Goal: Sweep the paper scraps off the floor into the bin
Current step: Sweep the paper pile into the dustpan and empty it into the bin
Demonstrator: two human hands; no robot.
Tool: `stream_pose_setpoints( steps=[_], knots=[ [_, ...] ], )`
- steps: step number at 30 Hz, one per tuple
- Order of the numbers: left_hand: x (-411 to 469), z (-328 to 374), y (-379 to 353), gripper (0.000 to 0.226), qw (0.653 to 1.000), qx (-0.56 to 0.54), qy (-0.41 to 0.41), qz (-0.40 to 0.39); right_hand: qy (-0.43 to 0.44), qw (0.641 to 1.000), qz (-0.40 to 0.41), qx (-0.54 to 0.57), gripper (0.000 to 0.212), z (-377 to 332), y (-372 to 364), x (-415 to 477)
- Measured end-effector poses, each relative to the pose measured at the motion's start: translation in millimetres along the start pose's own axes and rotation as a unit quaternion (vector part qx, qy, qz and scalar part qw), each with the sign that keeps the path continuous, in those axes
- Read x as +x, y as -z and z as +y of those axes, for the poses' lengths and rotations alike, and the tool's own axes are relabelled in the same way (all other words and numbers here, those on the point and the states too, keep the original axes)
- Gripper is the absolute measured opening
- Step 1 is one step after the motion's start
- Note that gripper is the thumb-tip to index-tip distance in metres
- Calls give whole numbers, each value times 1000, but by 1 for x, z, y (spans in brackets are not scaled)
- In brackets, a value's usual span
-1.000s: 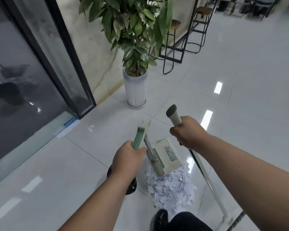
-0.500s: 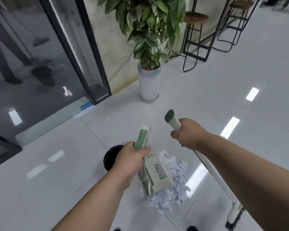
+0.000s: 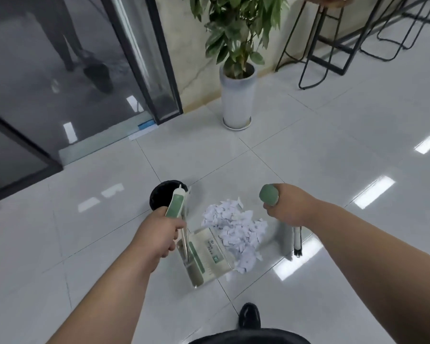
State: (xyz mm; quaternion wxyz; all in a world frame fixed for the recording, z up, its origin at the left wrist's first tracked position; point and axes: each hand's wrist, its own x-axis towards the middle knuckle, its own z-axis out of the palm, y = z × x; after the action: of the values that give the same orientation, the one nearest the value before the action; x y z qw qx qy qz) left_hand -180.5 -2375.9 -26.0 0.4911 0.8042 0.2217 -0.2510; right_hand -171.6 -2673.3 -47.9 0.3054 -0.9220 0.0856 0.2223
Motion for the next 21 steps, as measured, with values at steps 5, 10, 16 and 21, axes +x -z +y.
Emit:
stream_pose_setpoints(
  steps=[5, 10, 16, 21],
  knots=[
    [-37, -36, -14, 6, 1000, 6, -21, 19, 9, 997, -37, -69, 17, 25, -23, -30],
    [-69, -99, -30, 4, 999, 15, 17, 38, -33, 995, -95, -4, 17, 53, -66, -64],
    [-107, -181, -40, 9, 997, -12, 74, 30, -49, 964, -157, 210, 49, 79, -115, -114],
    [-130, -238, -52, 19, 993, -63, 71, 72, -155, 862, -94, 473, 43, 88, -144, -154]
  ],
)
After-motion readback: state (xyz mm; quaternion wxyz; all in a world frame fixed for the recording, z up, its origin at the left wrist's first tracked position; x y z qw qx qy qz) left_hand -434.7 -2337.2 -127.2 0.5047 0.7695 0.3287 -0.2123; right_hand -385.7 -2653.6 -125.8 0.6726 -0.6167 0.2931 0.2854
